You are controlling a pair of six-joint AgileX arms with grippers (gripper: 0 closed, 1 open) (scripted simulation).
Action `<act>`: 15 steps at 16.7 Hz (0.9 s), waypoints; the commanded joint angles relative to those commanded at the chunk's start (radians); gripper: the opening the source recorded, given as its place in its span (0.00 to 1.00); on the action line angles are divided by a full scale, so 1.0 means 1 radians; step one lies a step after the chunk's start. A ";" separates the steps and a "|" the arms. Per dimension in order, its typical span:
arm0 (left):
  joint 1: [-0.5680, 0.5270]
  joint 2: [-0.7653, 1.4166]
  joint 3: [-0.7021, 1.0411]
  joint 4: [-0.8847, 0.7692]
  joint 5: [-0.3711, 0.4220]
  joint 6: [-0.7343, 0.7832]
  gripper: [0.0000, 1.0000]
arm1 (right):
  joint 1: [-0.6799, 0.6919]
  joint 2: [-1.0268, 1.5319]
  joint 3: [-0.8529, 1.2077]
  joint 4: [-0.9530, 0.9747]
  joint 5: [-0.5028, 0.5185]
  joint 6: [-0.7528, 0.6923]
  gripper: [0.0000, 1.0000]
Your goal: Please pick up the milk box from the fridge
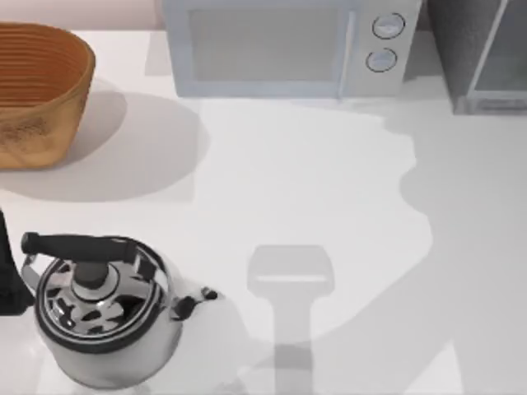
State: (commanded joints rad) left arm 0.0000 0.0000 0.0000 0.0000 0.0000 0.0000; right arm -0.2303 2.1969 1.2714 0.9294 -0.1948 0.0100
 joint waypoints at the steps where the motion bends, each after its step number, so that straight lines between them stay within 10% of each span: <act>1: 0.000 0.000 0.000 0.000 0.000 0.000 1.00 | -0.001 -0.017 0.004 -0.023 0.001 0.000 0.00; 15: 0.000 0.000 0.000 0.000 0.000 0.000 1.00 | -0.040 -0.244 -0.343 0.079 -0.045 0.003 0.00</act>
State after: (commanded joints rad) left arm 0.0000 0.0000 0.0000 0.0000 0.0000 0.0000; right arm -0.2701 1.9533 0.9286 1.0083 -0.2402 0.0133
